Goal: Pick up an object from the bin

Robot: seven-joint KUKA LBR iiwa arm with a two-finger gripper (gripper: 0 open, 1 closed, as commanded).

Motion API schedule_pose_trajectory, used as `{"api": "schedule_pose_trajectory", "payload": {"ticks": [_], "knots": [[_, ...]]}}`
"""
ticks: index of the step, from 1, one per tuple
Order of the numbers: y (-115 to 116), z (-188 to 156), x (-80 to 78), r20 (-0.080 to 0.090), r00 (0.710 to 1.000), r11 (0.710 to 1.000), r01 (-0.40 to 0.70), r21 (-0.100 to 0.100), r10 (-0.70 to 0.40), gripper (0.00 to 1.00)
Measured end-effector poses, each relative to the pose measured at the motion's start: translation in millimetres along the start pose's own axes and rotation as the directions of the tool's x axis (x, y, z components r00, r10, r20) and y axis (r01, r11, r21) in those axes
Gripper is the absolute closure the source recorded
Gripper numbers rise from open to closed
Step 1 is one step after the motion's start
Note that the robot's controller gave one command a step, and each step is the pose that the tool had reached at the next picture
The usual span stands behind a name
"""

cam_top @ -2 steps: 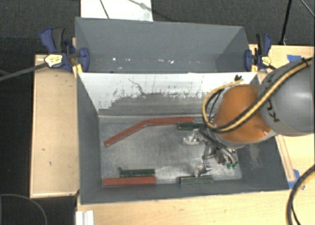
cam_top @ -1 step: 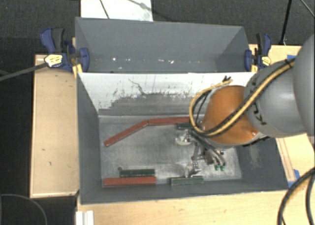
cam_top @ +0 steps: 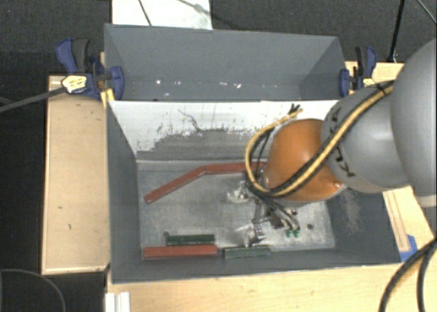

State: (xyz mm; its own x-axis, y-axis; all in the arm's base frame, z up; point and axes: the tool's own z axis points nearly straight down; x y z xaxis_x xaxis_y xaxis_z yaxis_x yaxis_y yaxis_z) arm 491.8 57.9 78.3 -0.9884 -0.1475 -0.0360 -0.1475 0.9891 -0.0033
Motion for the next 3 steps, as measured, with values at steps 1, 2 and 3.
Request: {"api": "schedule_pose_trajectory", "payload": {"ticks": [1, 2, 3], "knots": [[17.7, 2.7, -6.6, -0.009, 1.000, 1.000, -0.010, -0.001, 0.010, 0.00], [49.7, -0.2, -13.3, -0.029, 0.995, 0.996, -0.092, 0.000, 0.092, 0.00], [68.7, 0.4, -15.8, -0.016, 0.999, 0.999, 0.050, -0.004, -0.050, 0.00]]}}
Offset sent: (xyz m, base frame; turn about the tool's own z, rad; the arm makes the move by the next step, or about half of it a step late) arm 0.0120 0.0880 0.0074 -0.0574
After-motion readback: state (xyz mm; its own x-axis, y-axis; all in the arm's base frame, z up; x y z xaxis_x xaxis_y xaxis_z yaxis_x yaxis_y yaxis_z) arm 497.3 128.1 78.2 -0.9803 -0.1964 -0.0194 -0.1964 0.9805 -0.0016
